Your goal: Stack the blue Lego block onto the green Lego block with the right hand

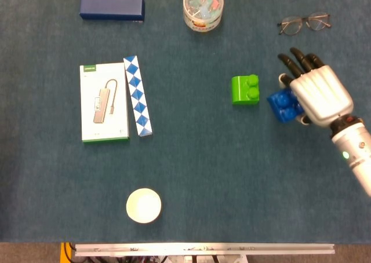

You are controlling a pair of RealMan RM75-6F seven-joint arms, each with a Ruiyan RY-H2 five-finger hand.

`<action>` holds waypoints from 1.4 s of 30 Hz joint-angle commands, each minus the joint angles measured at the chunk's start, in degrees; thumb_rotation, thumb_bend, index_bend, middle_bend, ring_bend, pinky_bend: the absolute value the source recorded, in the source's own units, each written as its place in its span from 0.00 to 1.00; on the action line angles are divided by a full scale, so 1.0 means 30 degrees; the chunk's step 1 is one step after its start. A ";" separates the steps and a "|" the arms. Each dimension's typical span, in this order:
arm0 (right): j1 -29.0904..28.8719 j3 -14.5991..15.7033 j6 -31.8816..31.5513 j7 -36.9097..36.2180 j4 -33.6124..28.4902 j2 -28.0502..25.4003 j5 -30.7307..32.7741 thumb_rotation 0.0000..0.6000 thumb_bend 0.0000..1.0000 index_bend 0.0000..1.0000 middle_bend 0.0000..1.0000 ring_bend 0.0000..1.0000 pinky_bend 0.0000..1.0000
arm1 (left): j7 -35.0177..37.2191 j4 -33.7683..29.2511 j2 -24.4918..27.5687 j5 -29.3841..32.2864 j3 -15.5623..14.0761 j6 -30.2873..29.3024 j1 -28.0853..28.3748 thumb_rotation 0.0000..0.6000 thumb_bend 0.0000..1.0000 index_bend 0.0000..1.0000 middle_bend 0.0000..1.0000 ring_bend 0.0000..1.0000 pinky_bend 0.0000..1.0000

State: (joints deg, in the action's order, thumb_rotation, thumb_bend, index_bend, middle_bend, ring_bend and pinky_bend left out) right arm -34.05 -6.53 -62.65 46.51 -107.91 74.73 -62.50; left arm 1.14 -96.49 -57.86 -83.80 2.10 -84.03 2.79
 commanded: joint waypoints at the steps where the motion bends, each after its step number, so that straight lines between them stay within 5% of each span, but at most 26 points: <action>1: -0.0223 -0.0424 -0.0906 0.0832 -0.0121 0.0866 0.1121 1.00 0.04 0.55 0.13 0.01 0.19 | 0.0313 0.0198 0.0118 -0.0182 -0.0178 0.0204 0.0043 1.00 0.35 0.32 0.41 0.39 0.50; 20: -0.0662 -0.1361 -0.1708 -0.1327 0.2863 0.3775 0.3607 1.00 0.04 0.55 0.13 0.01 0.19 | 0.0890 0.0607 0.0156 -0.0587 -0.0497 0.0268 0.0056 1.00 0.35 0.32 0.41 0.39 0.50; 42: -0.2908 -0.3088 -0.2487 0.1159 0.1347 0.4375 0.9206 1.00 0.04 0.55 0.14 0.01 0.16 | 0.0764 0.0582 0.0150 -0.0625 -0.0565 0.0167 0.0035 1.00 0.35 0.32 0.41 0.39 0.50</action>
State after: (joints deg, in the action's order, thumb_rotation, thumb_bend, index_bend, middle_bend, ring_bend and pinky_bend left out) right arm -41.68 -15.05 -69.49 48.66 -103.23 87.85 -36.60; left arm 3.43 -94.74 -57.41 -85.68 0.40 -83.53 2.89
